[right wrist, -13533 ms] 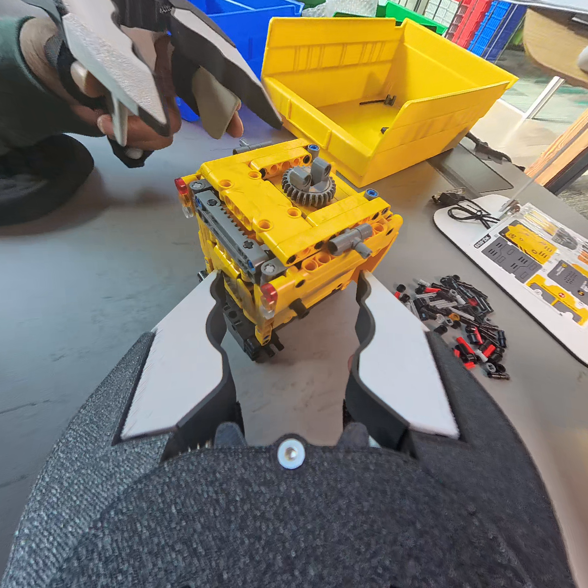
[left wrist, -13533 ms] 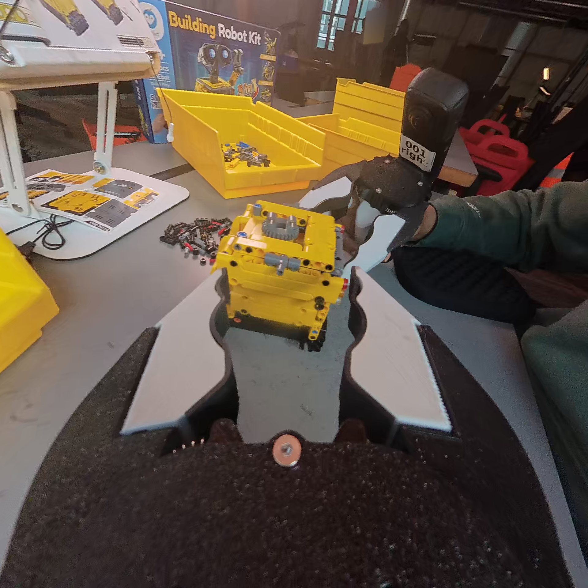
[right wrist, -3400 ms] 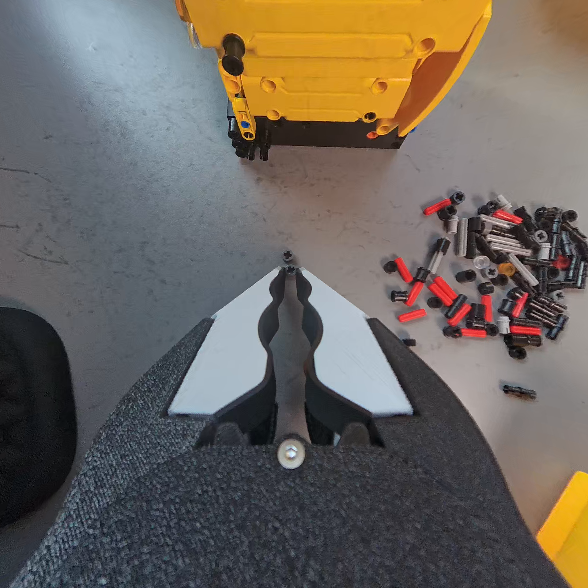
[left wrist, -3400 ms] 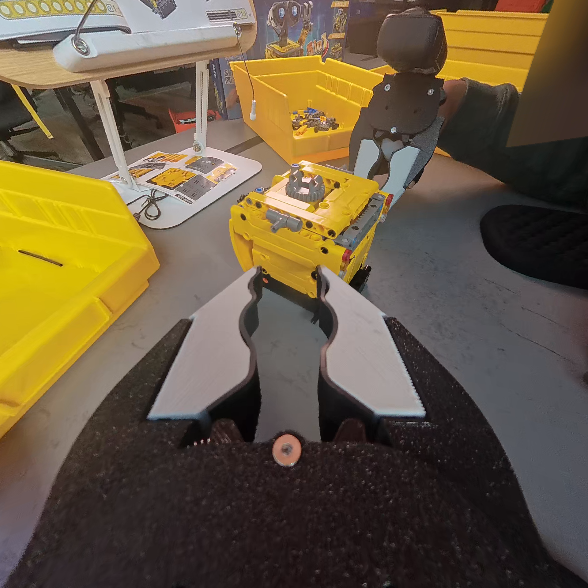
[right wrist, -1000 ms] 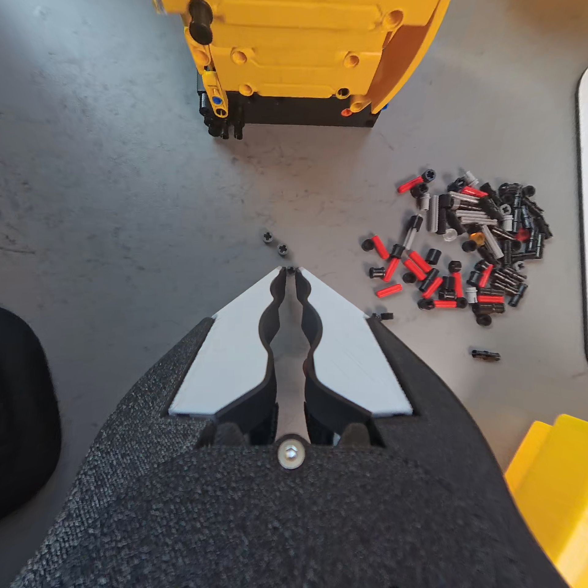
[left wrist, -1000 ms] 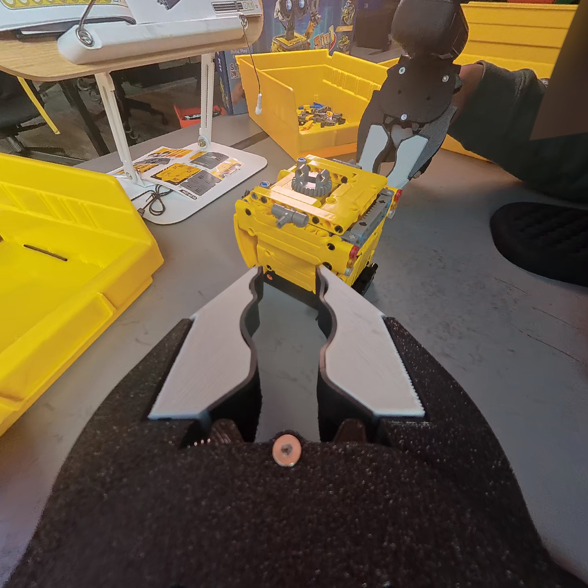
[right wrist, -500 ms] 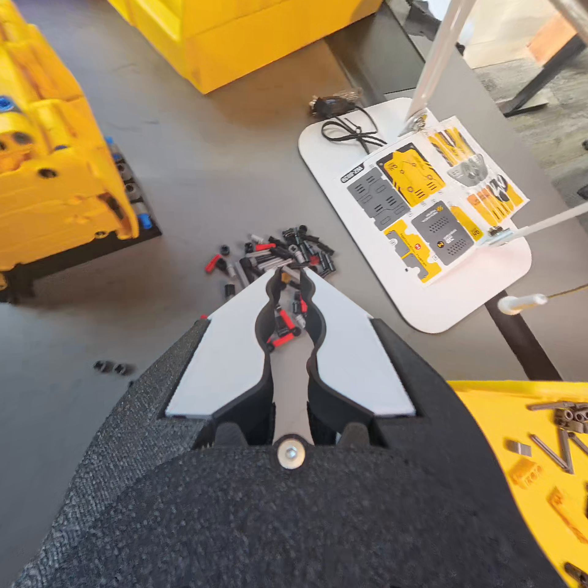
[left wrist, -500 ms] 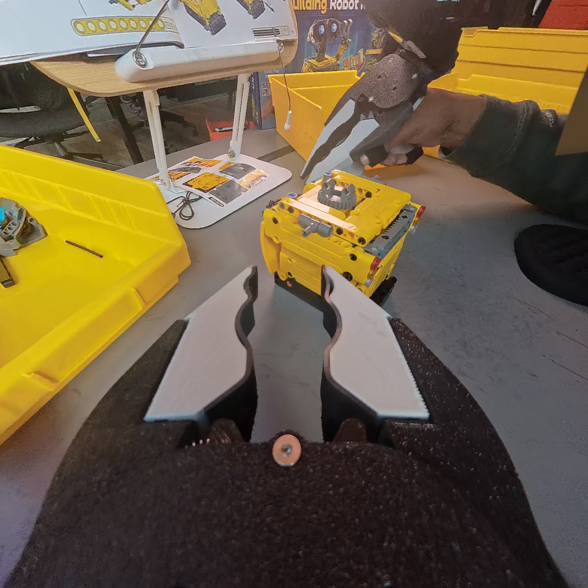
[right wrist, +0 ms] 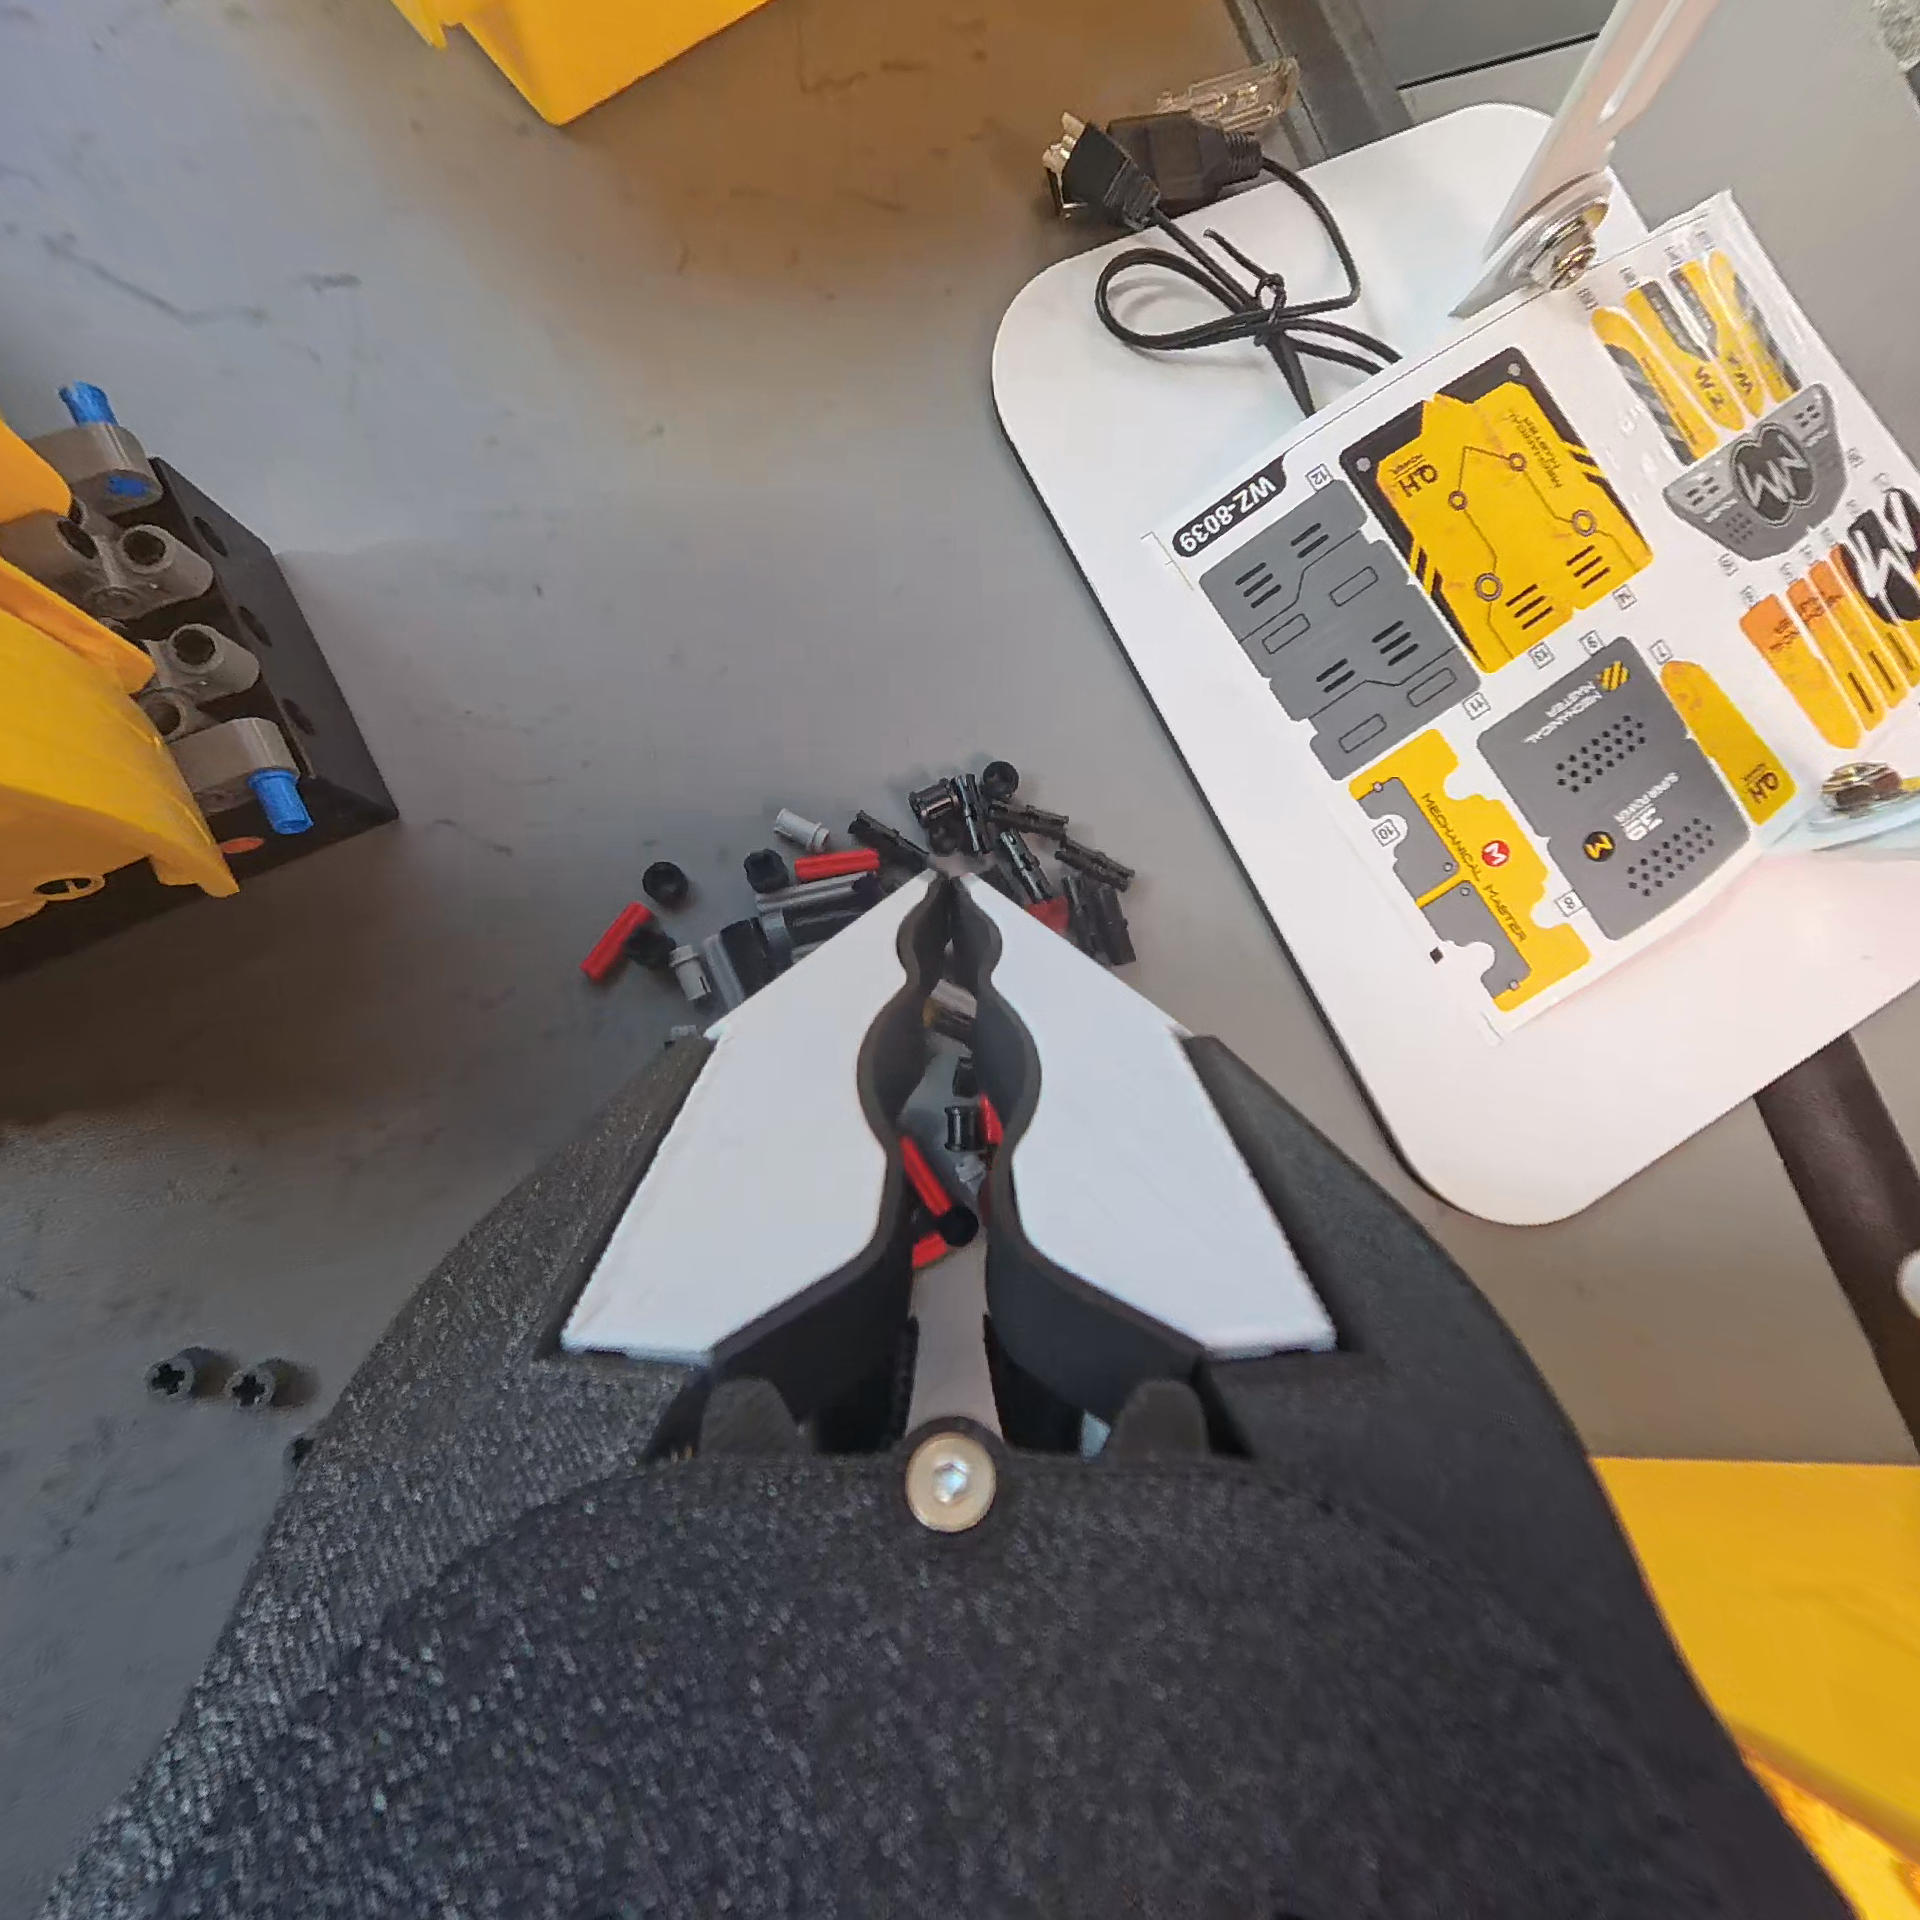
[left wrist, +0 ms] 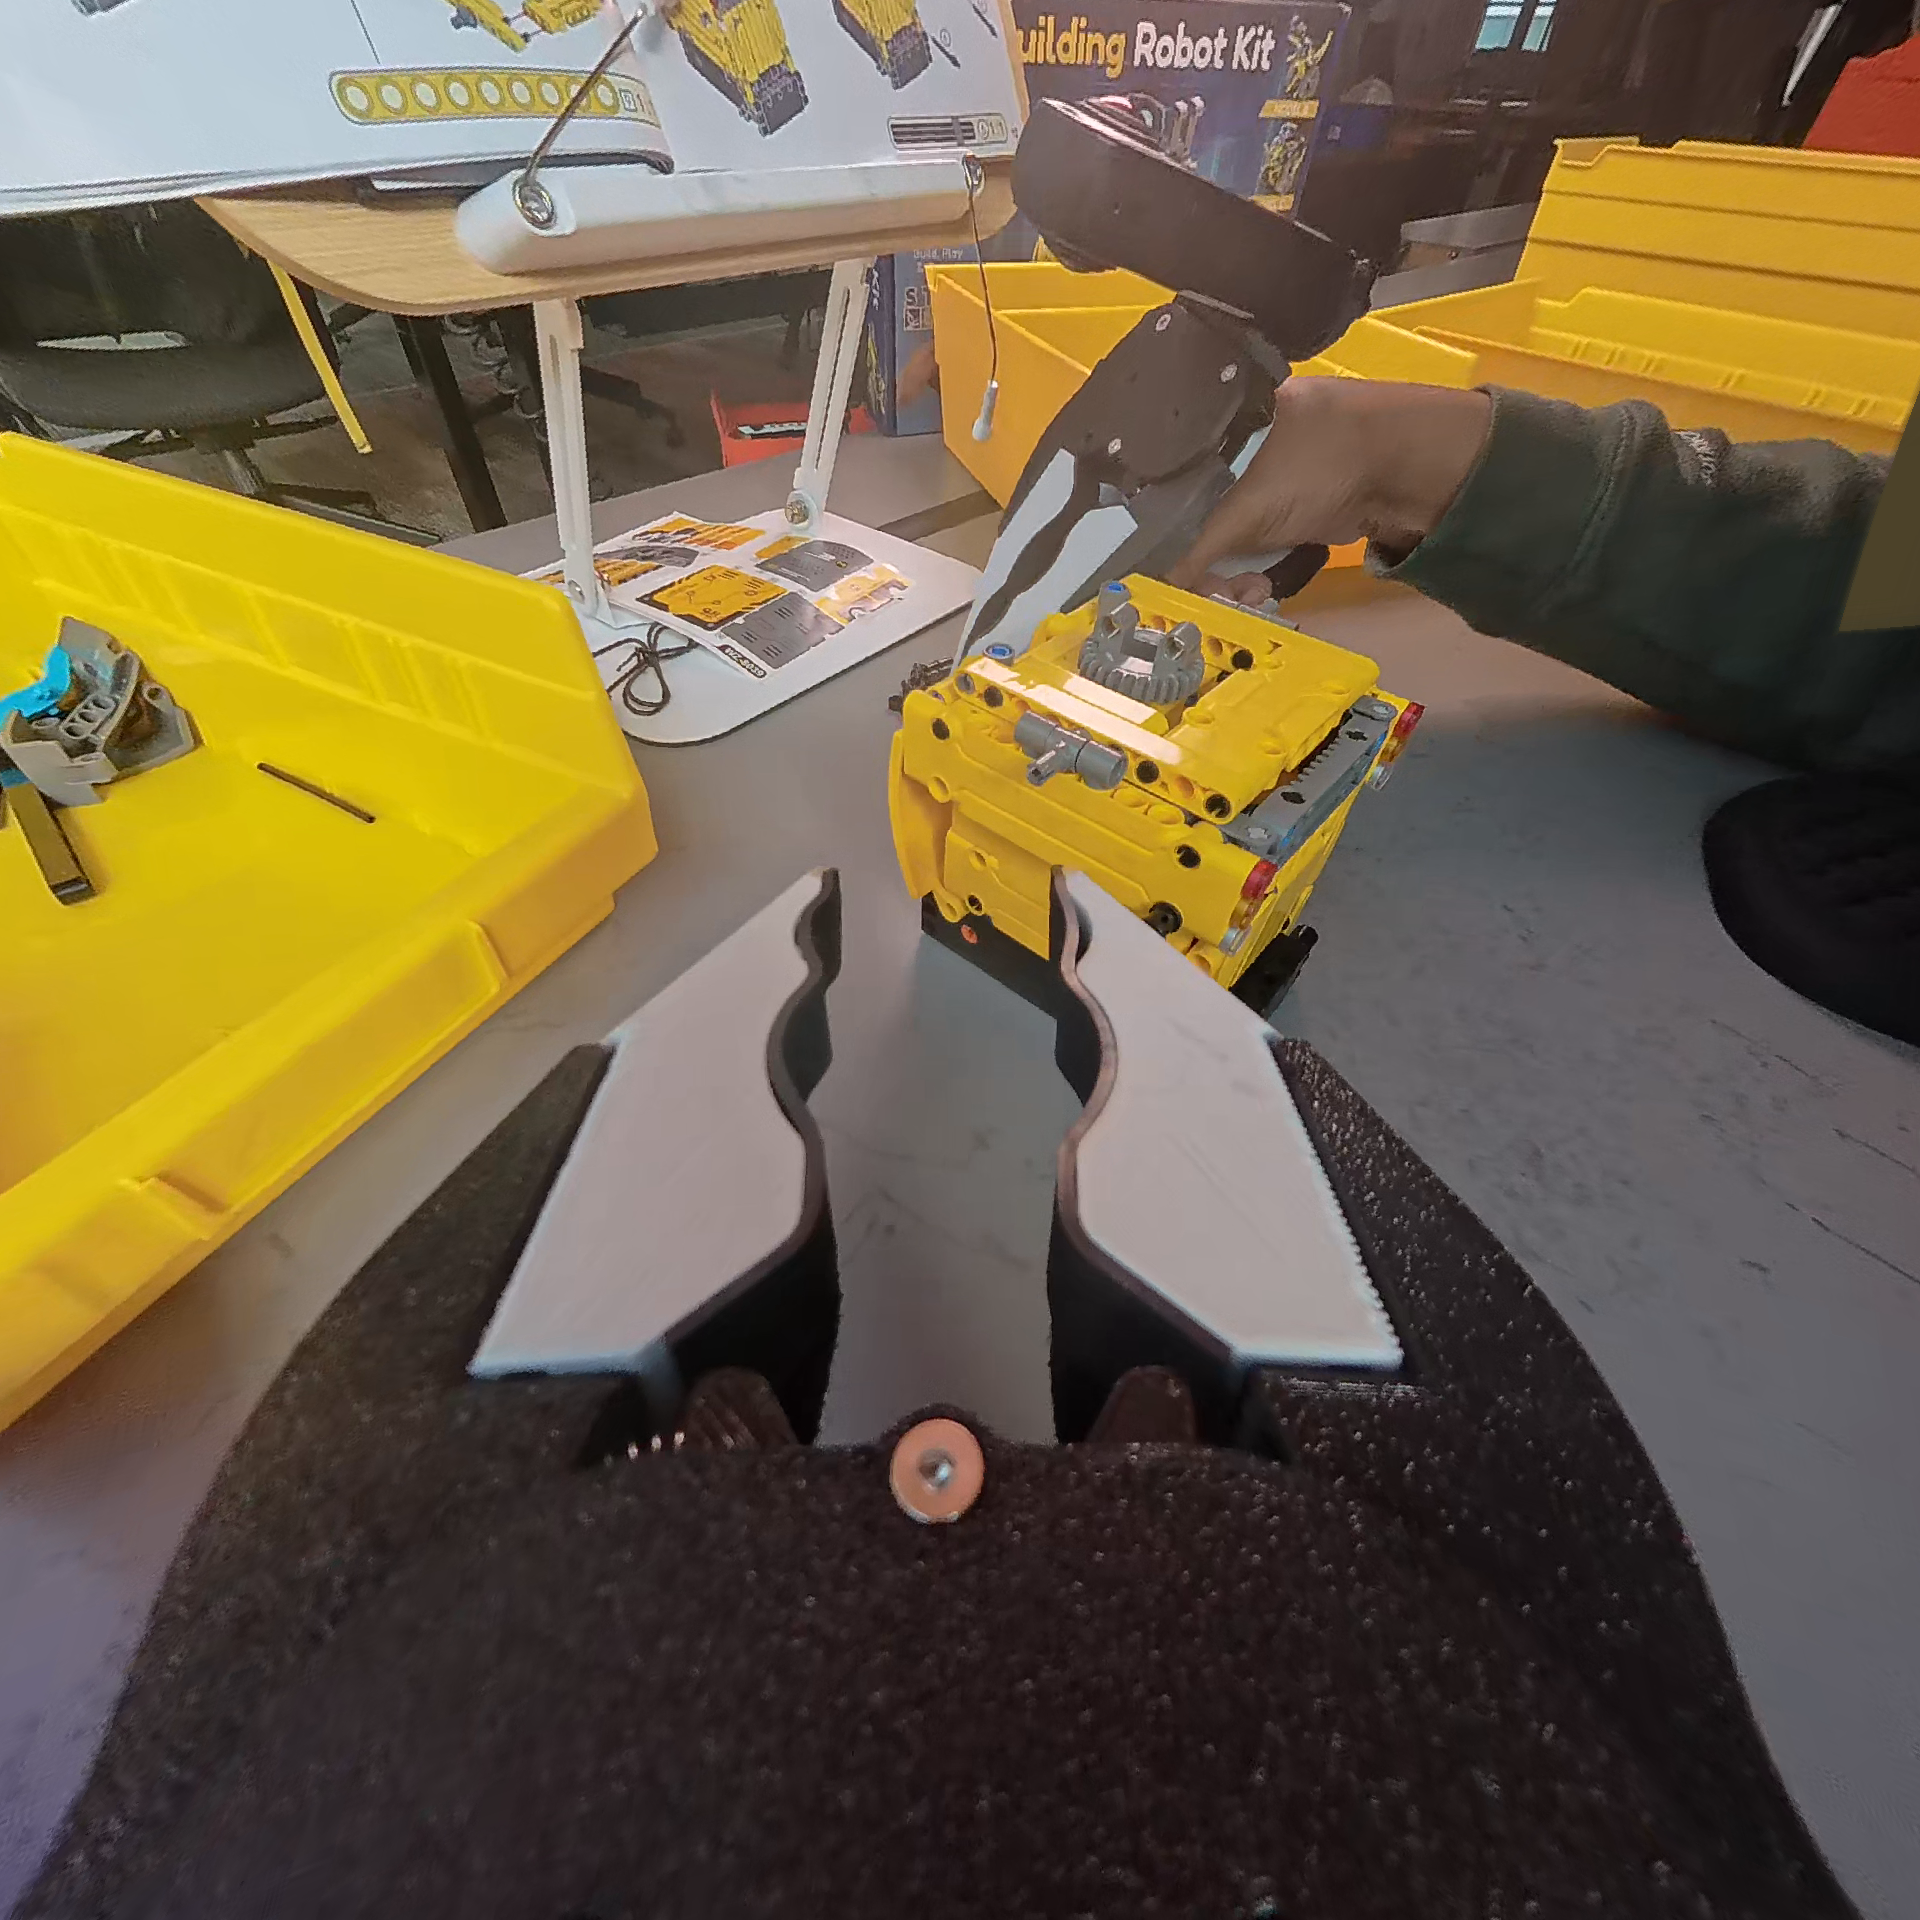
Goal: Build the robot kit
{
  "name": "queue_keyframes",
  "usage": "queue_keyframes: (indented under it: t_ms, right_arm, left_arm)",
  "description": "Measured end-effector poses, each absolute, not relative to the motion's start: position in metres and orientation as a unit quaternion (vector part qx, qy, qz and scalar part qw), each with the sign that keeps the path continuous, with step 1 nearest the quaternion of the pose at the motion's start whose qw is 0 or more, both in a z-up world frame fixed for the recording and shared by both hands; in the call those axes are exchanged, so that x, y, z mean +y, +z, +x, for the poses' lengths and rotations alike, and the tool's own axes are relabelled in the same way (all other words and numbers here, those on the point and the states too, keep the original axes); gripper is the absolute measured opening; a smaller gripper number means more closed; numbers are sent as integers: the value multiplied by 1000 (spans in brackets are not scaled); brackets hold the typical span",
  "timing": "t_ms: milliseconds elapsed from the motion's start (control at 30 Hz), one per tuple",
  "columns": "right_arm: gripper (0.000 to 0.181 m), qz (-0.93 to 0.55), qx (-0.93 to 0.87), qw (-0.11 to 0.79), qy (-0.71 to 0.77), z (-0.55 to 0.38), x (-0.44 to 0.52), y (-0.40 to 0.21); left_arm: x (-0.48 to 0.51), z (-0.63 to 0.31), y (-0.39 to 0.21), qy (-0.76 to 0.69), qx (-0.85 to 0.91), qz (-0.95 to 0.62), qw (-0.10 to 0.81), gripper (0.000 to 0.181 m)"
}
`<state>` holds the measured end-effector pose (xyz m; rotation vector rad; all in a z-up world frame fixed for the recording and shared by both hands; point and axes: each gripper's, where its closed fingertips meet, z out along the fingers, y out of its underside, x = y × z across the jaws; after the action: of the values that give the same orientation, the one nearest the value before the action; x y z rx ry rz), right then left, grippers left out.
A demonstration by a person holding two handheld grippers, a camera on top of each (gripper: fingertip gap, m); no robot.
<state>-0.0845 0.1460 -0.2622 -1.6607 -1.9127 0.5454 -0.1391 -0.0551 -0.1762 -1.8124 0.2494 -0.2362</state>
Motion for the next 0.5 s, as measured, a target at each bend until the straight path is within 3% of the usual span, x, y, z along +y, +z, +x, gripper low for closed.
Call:
queue_keyframes:
  t_ms: [500]
  right_arm:
    - [3, -628, -707, 260, 195, -72, 157, -257]
  left_arm:
    - [-56, -139, -174, -103, 107, -782, 605, 39]
